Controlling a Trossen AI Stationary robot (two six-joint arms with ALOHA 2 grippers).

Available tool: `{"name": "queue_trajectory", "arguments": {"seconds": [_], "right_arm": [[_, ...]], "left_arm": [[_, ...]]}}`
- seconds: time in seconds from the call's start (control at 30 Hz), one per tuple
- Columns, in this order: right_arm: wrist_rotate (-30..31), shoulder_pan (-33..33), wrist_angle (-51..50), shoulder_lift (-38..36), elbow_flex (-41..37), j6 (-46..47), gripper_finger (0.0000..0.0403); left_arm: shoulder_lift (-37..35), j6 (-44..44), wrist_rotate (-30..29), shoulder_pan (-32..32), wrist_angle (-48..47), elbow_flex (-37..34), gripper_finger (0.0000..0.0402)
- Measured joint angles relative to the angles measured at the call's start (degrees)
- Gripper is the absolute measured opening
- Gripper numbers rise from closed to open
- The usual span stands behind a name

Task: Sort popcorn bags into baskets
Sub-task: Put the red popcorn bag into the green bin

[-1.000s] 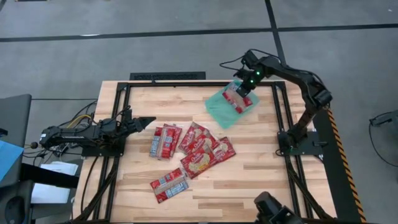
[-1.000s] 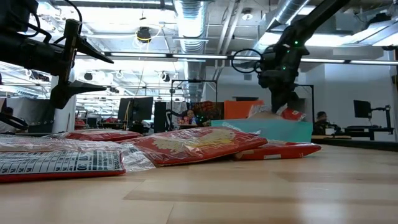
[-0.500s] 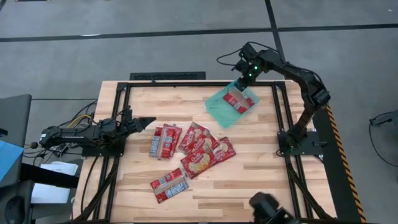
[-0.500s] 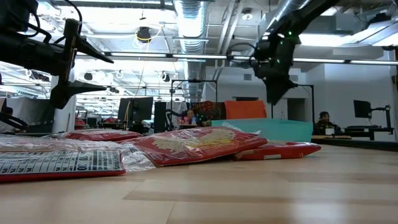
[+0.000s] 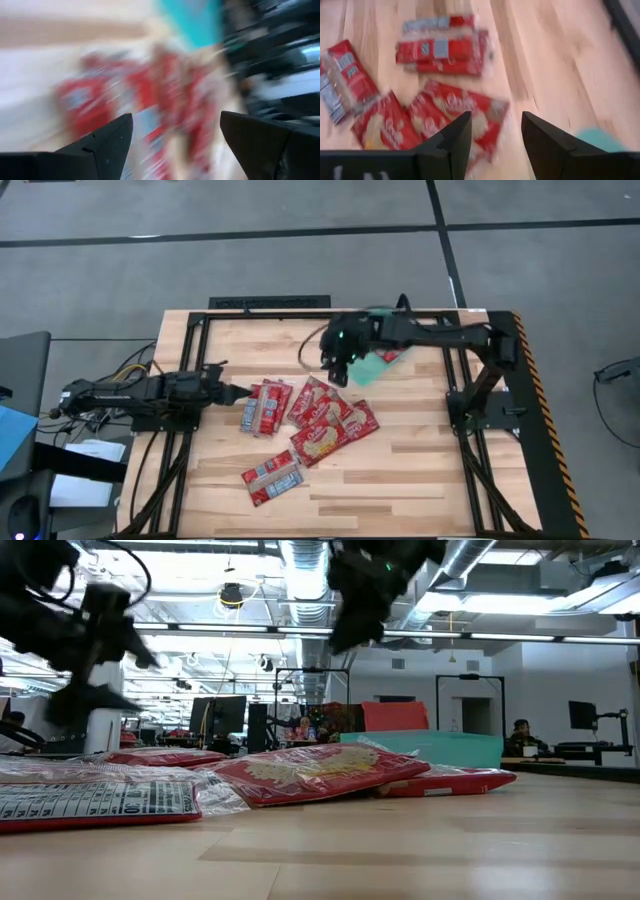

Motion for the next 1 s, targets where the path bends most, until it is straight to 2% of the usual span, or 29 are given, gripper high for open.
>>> {"name": "queue_trajectory", "arguments": {"seconds": [0.13,0.23,0.43,0.8,1.0], "right_arm": [[0.6,2.0,1.9,-0.2,0.0,5.8,0.0183],[-0.1,2.5,2.1,0.0,-0.5,9.4,0.0180],[-0.3,3.8,4.4,1.2,-3.5,13.1,0.0188],[-0.3,4.1,4.4,1.1,-4.3,13.5,0.0180],[-0.3,4.0,4.5,1.1,-4.3,13.5,0.0176]], "left_arm": [[6.2,-6.5,-0.3,0.0,-15.0,7.0,0.0285],[10.0,-9.1,-0.2,-0.4,-15.9,9.2,0.0285],[16.4,-12.2,-0.1,-2.6,-10.1,6.6,0.0285],[23.6,-16.6,0.6,-4.8,14.8,-4.6,0.0283],[27.0,-15.9,1.0,-4.8,15.6,-5.0,0.0246]]}}
